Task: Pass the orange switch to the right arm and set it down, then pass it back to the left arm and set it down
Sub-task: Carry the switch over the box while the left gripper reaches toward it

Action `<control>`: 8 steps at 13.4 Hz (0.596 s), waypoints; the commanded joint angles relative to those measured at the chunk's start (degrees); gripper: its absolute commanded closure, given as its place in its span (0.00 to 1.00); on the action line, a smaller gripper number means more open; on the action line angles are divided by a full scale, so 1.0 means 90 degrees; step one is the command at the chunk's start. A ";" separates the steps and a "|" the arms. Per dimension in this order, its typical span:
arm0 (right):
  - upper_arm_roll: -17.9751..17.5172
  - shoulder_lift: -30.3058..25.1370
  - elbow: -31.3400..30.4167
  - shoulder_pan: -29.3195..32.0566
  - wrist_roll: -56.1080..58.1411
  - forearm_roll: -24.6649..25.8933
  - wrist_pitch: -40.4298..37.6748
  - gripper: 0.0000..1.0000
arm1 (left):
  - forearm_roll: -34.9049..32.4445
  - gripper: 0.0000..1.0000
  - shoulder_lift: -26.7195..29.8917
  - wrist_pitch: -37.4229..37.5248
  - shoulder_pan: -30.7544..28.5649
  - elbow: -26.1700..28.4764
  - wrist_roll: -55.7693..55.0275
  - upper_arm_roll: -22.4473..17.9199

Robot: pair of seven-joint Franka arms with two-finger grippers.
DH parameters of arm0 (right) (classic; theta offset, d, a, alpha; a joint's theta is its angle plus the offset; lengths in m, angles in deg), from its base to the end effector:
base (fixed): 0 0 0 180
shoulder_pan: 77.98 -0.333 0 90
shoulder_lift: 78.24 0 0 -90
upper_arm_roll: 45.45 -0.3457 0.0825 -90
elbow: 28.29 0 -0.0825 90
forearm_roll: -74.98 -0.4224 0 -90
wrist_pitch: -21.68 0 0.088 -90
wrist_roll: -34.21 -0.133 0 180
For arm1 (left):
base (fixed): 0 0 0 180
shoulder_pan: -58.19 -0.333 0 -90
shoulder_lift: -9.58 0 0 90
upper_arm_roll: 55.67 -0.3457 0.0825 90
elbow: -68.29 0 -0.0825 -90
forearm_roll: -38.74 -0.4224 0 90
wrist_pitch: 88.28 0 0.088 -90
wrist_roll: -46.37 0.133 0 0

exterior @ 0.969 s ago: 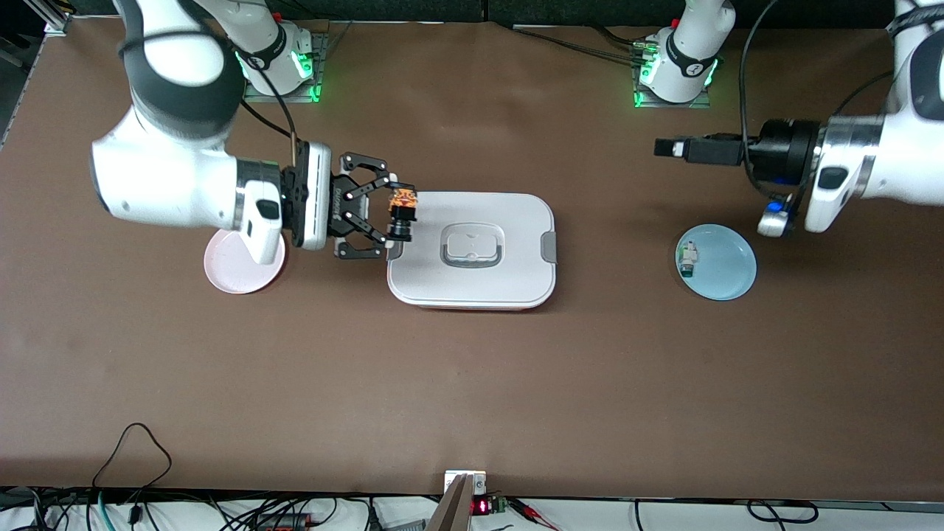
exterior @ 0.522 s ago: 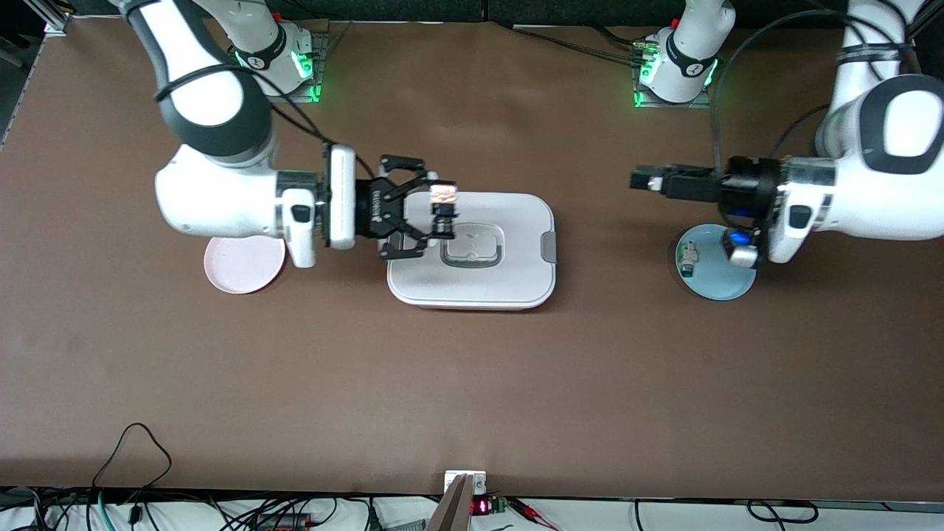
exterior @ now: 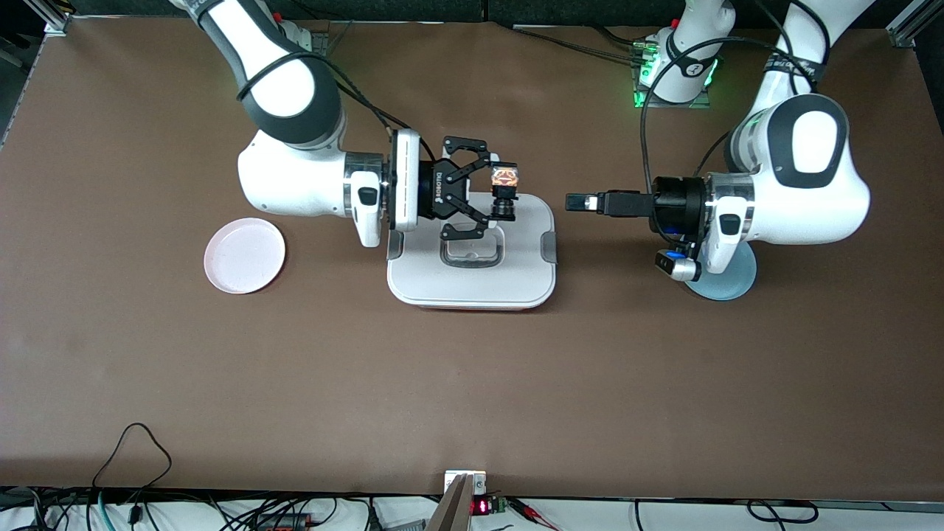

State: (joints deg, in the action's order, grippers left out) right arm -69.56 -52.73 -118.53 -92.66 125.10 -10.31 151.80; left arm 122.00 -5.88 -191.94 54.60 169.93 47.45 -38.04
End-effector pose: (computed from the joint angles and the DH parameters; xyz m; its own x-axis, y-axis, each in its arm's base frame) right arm 0.6059 0.4790 0.4631 0.3553 0.1767 0.9179 0.9343 -0.0369 -0.3546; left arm 0.6409 -0.2522 0.4771 0.9129 -0.0125 -0.4080 0.4019 -0.1464 0.9039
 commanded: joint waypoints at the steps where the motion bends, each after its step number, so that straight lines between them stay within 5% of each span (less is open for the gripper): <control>1: -0.0006 0.0174 0.0272 -0.0067 0.0097 -0.0210 0.0133 0.68 | 0.0250 0.02 -0.0098 -0.0114 -0.0011 0.0045 0.0788 0.0052; 8: -0.0006 0.0223 0.0291 -0.0223 0.0048 -0.0269 0.0338 0.68 | 0.0504 0.02 0.0078 -0.0737 0.0008 0.0328 0.0799 0.0774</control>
State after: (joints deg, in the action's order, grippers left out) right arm -69.45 -52.03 -117.61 -93.64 125.05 -11.23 153.48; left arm 124.38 -6.85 -195.81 54.74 171.02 52.81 -32.80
